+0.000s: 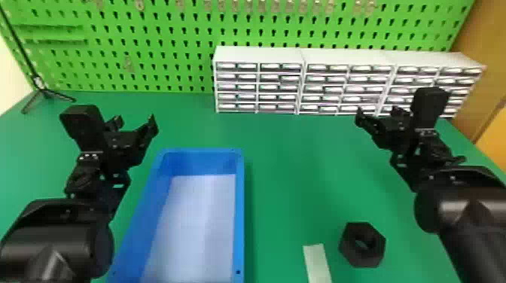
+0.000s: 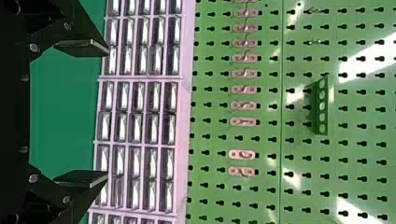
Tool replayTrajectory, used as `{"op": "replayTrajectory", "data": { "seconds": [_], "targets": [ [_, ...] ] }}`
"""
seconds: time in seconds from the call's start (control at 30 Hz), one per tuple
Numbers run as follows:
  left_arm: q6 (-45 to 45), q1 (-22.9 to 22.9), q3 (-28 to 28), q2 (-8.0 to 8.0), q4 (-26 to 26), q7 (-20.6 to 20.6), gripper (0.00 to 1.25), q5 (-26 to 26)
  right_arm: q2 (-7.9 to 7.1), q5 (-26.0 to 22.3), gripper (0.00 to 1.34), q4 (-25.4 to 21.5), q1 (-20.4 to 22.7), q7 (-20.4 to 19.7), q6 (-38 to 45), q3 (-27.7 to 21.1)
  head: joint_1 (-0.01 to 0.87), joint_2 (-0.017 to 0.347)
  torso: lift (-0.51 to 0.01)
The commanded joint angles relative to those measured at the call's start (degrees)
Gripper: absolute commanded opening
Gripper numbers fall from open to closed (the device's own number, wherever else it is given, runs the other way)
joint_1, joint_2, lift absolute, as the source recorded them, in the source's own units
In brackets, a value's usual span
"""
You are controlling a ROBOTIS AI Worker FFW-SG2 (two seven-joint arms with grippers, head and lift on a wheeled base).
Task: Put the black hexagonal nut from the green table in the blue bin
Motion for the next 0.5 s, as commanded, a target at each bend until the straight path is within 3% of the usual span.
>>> {"op": "replayTrajectory", "data": {
  "seconds": [0.0, 0.47],
  "targets": [
    [0.0, -0.09, -0.11, -0.01, 0.0, 0.0, 0.76, -0.09, -0.05, 0.0, 0.99, -0.01, 0.0, 0.0, 0.0, 0.0, 0.686, 0.028, -0.096],
    [0.0, -0.18, -0.2, -0.01, 0.0, 0.0, 0.76, -0.09, -0.05, 0.0, 0.99, -0.27, 0.09, 0.08, 0.35, 0.18, 0.686, 0.028, -0.096]
  ]
}}
